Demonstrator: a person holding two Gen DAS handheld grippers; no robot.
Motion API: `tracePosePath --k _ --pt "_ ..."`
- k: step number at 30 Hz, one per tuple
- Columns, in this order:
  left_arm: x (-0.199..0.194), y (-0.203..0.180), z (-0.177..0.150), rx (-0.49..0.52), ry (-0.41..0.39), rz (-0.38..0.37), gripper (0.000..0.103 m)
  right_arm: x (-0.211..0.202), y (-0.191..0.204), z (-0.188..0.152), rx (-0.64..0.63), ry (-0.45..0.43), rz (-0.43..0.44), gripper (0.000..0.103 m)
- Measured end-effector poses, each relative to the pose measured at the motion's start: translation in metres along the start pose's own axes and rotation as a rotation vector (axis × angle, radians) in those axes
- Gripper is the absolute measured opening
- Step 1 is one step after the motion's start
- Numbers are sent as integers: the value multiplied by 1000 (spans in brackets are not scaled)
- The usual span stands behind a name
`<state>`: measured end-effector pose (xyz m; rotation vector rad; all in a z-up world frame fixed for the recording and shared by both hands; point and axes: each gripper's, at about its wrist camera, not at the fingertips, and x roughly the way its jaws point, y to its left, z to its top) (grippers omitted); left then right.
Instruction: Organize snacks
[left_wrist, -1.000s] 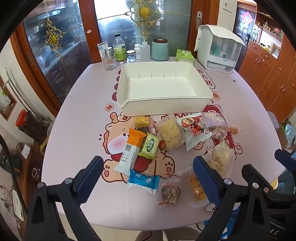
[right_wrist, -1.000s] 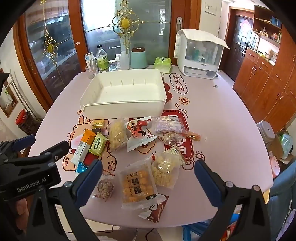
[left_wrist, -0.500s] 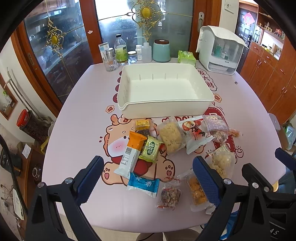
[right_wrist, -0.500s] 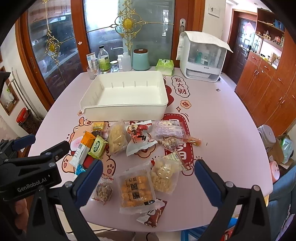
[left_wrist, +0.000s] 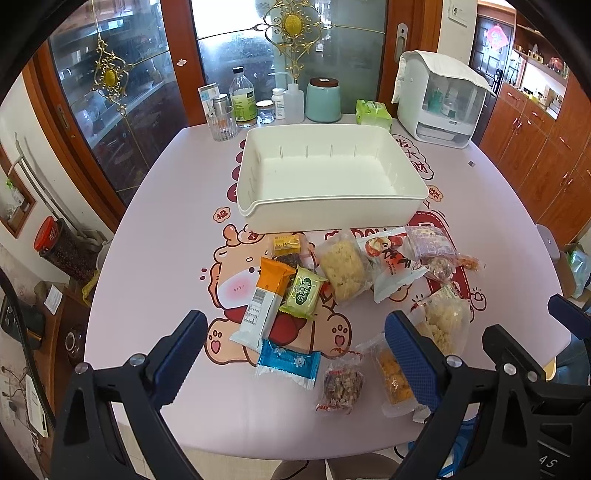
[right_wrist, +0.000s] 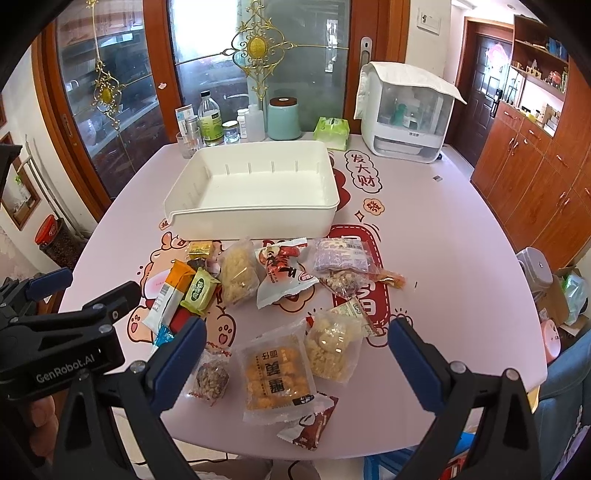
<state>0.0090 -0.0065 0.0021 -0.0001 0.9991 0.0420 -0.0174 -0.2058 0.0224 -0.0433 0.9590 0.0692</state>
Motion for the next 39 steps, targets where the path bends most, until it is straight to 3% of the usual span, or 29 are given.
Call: tracePosePath --k 39 --pt "1 4 -17 21 49 -37 96 6 2 -25 39 61 14 98"
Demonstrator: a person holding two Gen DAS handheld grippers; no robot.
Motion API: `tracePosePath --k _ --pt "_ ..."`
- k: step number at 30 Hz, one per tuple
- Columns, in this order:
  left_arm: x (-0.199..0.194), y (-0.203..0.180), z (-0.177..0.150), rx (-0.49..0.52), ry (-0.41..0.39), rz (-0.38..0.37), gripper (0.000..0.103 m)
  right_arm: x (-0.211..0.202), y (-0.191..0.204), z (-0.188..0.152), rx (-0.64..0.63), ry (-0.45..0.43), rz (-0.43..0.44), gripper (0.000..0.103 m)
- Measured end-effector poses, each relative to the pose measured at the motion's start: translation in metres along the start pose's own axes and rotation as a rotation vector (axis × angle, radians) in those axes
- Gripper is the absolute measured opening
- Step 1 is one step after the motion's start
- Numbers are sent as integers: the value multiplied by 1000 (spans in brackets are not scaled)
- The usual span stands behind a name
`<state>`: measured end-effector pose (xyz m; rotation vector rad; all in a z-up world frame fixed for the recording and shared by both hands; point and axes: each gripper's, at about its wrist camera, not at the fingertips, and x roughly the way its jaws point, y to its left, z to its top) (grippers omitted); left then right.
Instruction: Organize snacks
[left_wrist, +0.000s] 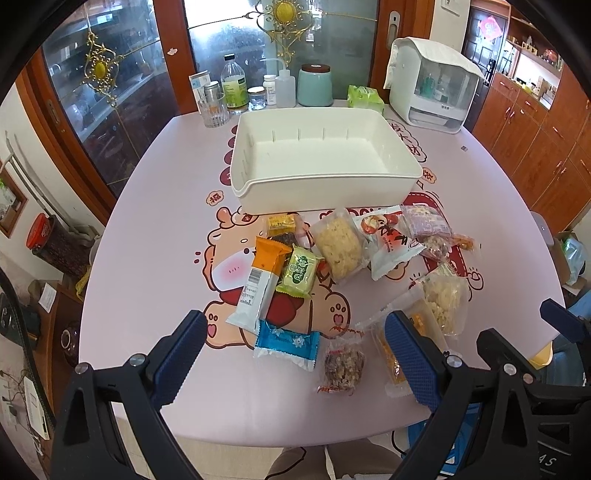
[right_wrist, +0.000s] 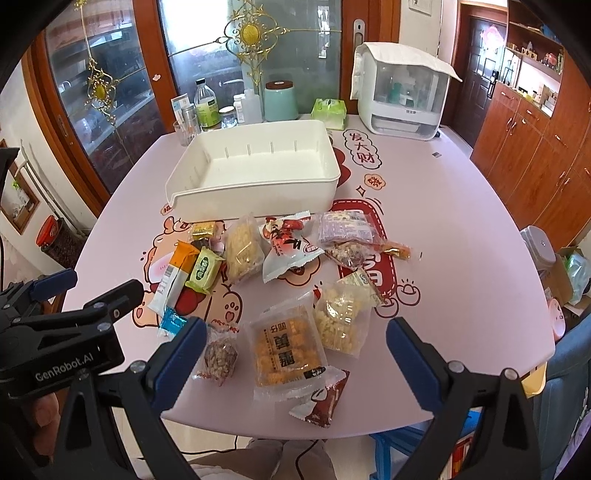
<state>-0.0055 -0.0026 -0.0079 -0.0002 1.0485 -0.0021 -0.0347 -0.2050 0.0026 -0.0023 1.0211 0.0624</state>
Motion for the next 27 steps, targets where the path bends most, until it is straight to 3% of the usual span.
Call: tracePosePath --k 12,20,27 --pt "21 12 2 -48 46 -57 97 30 -22 -6 51 115 38 90" --pt "48 18 -5 -9 74 -17 97 60 -45 -18 52 192 47 89" --pt "95 23 -32 57 193 -16 97 92 -58 -33 24 267 65 87"
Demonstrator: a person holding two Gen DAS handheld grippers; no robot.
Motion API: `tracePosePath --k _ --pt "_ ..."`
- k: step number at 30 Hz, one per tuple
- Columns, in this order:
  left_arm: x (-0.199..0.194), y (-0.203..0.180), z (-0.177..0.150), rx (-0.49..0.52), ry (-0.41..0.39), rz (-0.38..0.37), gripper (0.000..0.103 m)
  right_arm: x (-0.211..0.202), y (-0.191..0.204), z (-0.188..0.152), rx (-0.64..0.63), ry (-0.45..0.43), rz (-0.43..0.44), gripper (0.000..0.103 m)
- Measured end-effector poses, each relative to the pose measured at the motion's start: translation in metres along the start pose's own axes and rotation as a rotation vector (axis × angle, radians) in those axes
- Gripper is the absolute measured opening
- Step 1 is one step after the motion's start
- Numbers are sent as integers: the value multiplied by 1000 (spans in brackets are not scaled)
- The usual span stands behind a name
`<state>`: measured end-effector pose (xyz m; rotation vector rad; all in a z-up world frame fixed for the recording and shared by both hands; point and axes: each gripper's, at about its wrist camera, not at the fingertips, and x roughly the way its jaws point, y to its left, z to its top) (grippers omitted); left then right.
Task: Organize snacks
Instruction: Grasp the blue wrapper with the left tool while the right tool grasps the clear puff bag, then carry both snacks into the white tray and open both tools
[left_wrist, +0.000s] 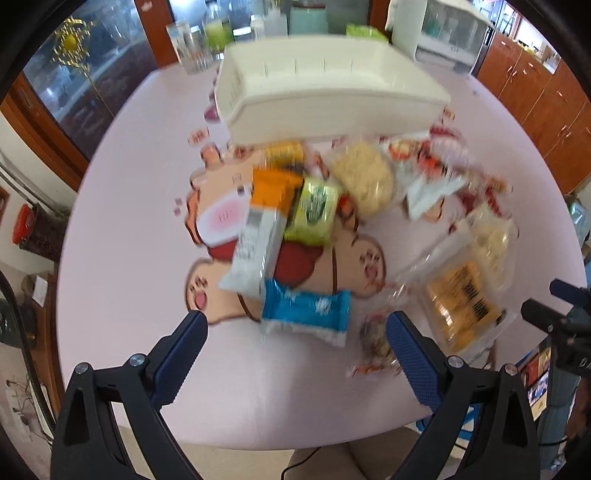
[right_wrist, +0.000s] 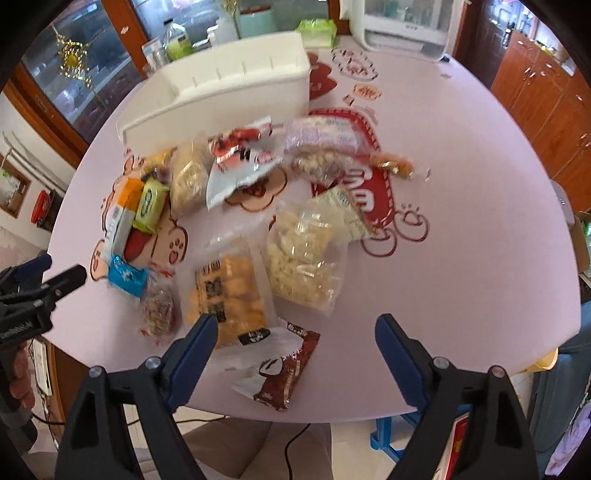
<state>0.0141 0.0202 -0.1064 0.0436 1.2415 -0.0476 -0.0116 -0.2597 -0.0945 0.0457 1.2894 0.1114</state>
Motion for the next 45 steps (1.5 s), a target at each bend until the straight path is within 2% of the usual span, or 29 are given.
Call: tracePosePath --k 4,8,13,18,20,21,31,36,42,44,45 --pt "30 10 -12 -65 79 -51 97 17 9 -4 -43 42 52 87" --pt "51 23 -17 -138 115 -71 97 35 28 -4 -99 79 119 87" --pt "69 35 -16 -210 140 -61 97 60 53 4 -183 122 130 87" --pt "86 44 -11 -321 185 -105 97 80 66 10 -231 152 108 87" --pt "93 46 -8 -345 189 -103 97 85 69 10 -249 159 102 86" --pt "94 46 -7 -357 190 -95 97 87 70 10 -253 158 99 82" --pt "96 31 18 -462 196 -49 96 92 72 11 -299 143 129 80" --pt "99 19 17 -472 209 -23 85 91 67 10 -307 146 150 80" --pt "92 -1 13 -457 178 10 70 89 62 11 -320 149 170 79" --pt "97 -16 15 -444 160 12 55 88 60 11 -326 147 177 78" --pt "93 -20 14 -438 154 9 53 88 60 12 -326 146 180 77"
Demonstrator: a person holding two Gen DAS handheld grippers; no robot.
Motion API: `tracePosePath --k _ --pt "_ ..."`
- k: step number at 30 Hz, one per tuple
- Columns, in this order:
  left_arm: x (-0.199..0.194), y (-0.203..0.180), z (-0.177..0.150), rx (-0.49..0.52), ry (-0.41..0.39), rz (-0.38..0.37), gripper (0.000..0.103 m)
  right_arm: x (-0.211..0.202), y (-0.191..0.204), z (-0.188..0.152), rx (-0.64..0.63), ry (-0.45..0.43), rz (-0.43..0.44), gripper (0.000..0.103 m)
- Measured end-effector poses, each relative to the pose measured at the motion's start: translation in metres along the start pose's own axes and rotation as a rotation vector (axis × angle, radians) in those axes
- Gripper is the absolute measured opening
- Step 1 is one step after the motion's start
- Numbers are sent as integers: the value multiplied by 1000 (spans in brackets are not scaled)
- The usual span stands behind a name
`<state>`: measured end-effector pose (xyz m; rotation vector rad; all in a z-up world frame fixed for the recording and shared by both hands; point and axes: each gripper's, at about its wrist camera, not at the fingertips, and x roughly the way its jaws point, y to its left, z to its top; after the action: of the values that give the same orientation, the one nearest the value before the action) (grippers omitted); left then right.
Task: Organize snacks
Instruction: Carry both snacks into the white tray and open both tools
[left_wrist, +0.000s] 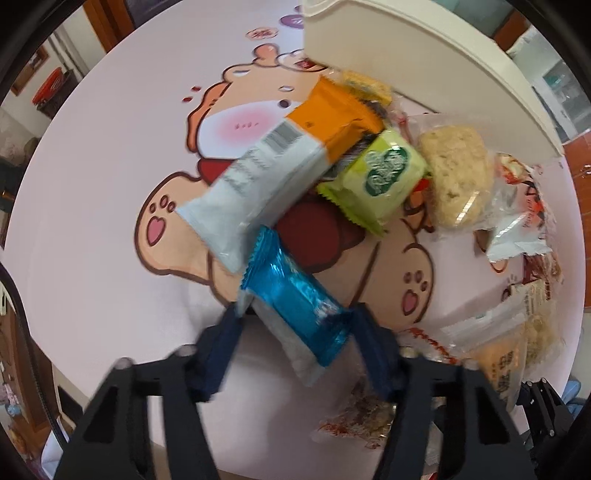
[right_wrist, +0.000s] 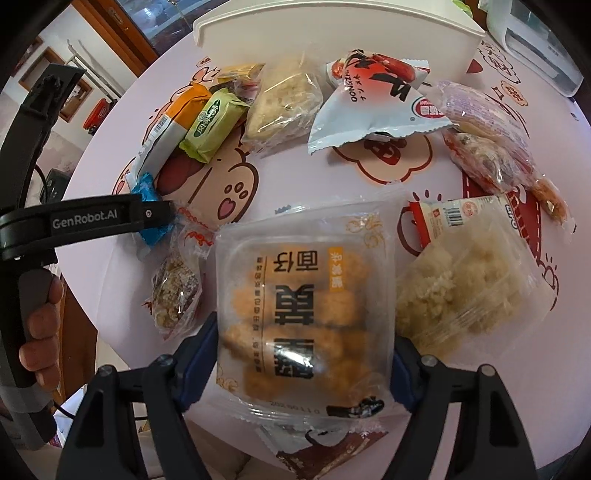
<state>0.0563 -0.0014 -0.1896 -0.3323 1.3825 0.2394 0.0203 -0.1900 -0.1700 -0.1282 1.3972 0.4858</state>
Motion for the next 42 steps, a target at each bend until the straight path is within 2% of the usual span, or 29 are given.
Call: tracePosePath --k 4,8,11,13,17,21,26,29,34,39,42 --pt "-5 -9 -3 -3 -26 -28 41 -5 -3 0 -5 -17 11 68" --pt "-9 -13 -7 -8 -67 -49 37 -11 -7 1 -10 -36 10 59" --pt "-16 -11 -8 -19 -94 -53 37 -18 -8 2 -17 -53 13 57" --pt "-34 5 -12 -15 -118 -54 37 -25 -8 3 -21 -71 19 57" --pt "-72 -4 -10 21 -202 -47 36 -48 -11 8 -20 -120 30 57" --pt "-112 -13 1 62 -267 -84 36 -73 -15 18 -6 -179 44 57" --pt "-154 -21 34 136 -354 -144 36 -106 -12 50 22 -277 39 58" --pt "-178 -28 65 198 -407 -174 36 -126 -13 76 58 -340 28 58" --pt "-201 -40 118 301 -468 -185 36 -151 -15 124 148 -440 -3 59" --pt "-196 -61 188 384 -508 -172 36 -156 -25 171 225 -495 -56 61" --pt "-181 -73 224 410 -504 -160 36 -147 -36 205 288 -495 -73 61"
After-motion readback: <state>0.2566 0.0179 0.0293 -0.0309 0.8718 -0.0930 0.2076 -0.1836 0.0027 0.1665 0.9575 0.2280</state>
